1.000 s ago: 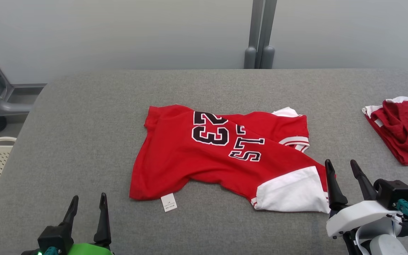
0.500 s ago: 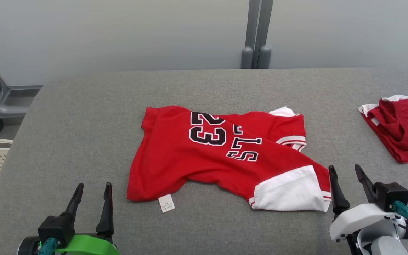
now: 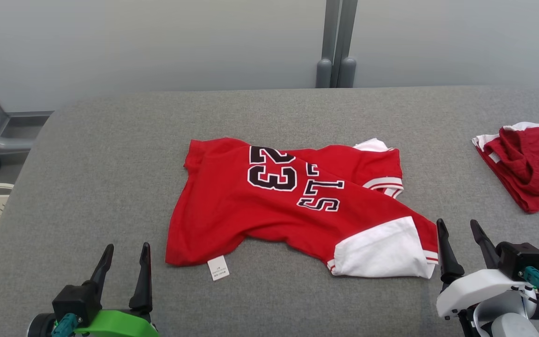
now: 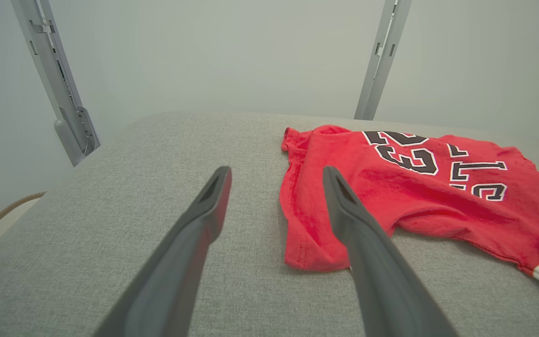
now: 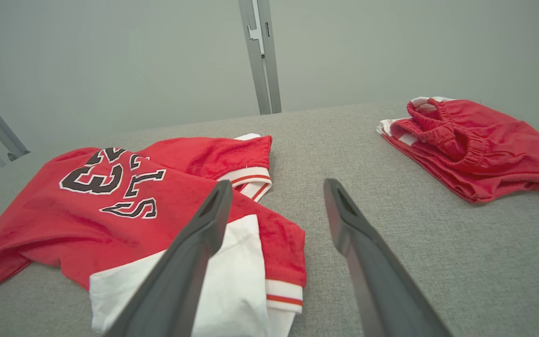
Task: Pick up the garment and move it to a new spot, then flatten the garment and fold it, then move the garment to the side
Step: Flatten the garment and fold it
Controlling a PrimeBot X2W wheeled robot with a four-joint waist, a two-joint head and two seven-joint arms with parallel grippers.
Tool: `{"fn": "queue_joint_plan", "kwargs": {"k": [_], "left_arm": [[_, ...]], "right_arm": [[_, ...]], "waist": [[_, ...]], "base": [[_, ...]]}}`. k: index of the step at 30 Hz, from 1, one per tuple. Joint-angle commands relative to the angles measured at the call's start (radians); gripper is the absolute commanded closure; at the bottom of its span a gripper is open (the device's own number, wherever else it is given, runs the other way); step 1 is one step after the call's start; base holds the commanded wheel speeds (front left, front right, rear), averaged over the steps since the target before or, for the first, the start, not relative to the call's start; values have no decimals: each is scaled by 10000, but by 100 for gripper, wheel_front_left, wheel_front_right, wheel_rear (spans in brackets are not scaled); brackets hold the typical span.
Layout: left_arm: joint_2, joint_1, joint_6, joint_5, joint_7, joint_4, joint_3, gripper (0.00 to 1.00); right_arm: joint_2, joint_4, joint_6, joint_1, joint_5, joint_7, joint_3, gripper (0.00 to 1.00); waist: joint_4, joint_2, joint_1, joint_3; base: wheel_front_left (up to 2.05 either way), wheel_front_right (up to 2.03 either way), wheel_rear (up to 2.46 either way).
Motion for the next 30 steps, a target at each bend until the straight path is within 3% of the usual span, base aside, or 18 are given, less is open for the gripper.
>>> {"fn": "queue_joint_plan", "kwargs": {"k": [1, 8, 21, 30], "left_arm": [[94, -161, -49, -43, 4, 50, -6, 0], [203, -217, -54, -213, 44, 278, -379, 0], [903, -2083, -62, -573, 1629, 1969, -2111, 0], [927, -2747, -10, -906, 2255, 2935, -2183, 0]], "right_arm": [[-22, 22, -1, -34, 8, -26, -27, 0], [-21, 71, -1, -193, 196, 315, 85, 0], [-26, 108, -3, -1670, -739, 3358, 928, 0], [-74, -101, -3, -2116, -953, 4256, 1150, 0]], "waist": [[-4, -1, 0, 5], [-51, -1, 0, 82], [-214, -1, 0, 1276], [-320, -1, 0, 1686]], "base": [[0, 0, 0], [0, 0, 0], [0, 0, 0], [0, 0, 0]]}}
